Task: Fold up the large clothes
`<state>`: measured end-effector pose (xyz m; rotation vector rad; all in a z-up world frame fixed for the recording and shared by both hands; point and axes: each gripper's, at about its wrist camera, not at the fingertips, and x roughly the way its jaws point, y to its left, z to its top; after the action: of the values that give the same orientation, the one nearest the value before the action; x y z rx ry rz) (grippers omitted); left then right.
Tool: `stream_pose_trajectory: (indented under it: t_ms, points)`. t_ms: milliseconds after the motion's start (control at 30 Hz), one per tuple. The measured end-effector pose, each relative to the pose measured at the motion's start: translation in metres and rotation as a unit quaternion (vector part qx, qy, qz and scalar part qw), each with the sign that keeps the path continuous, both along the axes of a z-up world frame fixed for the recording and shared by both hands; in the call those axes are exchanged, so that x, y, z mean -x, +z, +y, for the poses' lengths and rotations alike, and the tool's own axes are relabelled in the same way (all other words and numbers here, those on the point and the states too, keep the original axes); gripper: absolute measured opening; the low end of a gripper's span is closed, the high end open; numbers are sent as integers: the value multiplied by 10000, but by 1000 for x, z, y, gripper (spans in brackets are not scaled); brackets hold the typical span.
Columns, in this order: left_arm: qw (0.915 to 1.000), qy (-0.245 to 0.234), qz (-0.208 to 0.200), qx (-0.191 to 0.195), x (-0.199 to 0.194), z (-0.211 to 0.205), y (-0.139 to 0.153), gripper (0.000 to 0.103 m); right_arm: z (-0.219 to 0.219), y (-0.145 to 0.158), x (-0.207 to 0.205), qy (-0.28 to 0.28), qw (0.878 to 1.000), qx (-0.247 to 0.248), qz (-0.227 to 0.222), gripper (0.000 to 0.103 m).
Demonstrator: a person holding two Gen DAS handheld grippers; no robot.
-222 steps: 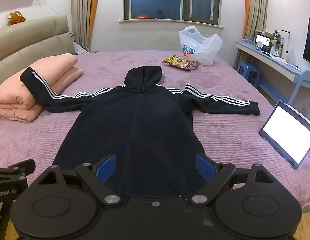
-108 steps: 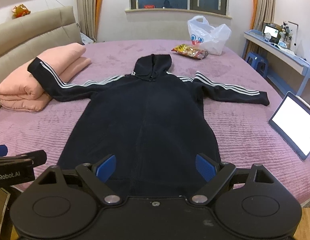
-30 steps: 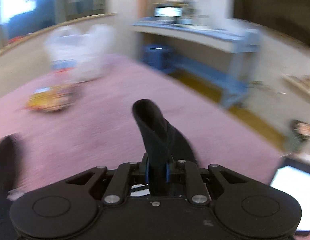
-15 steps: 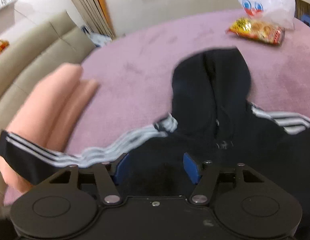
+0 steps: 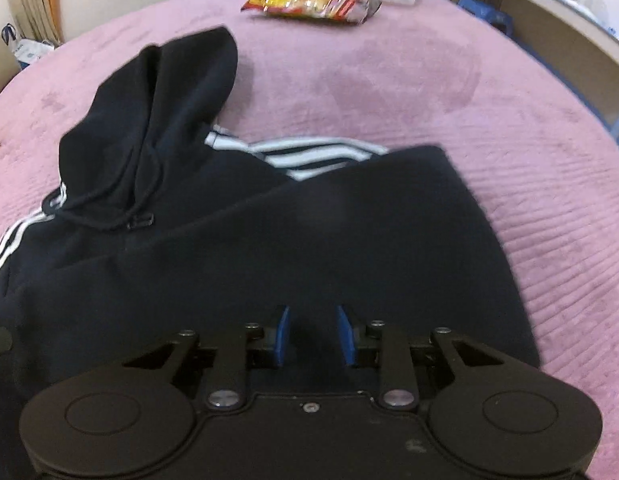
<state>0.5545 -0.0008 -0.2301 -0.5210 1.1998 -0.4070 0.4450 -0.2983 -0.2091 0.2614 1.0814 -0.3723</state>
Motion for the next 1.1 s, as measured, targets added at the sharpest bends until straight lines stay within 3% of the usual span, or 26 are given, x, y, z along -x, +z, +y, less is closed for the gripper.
stream_pose_trajectory:
  t_ms: [67,133,167,233,433,500,567,667,767,833,900,1000,1033,1100]
  points:
    - [10000,40,-25,-17,-2,-7,-3,57,2,-12,-5,78,9999,-48,57,34]
    - [9988,-50,-26,-492,-6,-20,-6,15,7,-16,-6,183,9998,-69,64,34]
    - [9970,-105,-93,-758,-8,-26,-5,12,8,-18,-7,244,9997,-67,50,34]
    - [9952,-173,-303,-916,-5,-33,2,10,8,-19,-8,326,9994,-100,36,34]
    - [9848,-90,-1549,-779,8,-28,81,9,1,5,-5,384,9985,-346,-204,34]
    - [9789,97,-1819,-930,8,-16,105,9,1,20,-1,392,9978,-399,-363,35]
    - [9712,328,-1942,-1341,5,0,114,9,2,29,1,389,9976,-338,-471,35]
    - [9567,445,-1685,-2330,-7,15,90,11,2,24,1,234,9988,-92,-423,35]
    - [9357,61,-1169,-3327,-19,7,30,13,-2,-5,-2,-129,9999,70,68,39]
    - [9183,-155,-1283,-3741,-14,-5,11,18,-4,-28,-4,-194,9987,-265,386,39]
    - [9065,-170,-1612,-3899,-4,-12,19,26,2,-26,-7,120,9992,-55,382,42]
    - [9046,258,-1987,-3761,11,-5,50,44,-7,-4,-6,201,9995,-234,0,41]
    - [9076,409,-2127,-3596,13,-3,62,52,-11,6,-6,195,9996,-180,-139,42]
    - [9200,524,-2320,-3117,16,-3,82,59,-14,18,-11,218,9991,-5,-355,56]
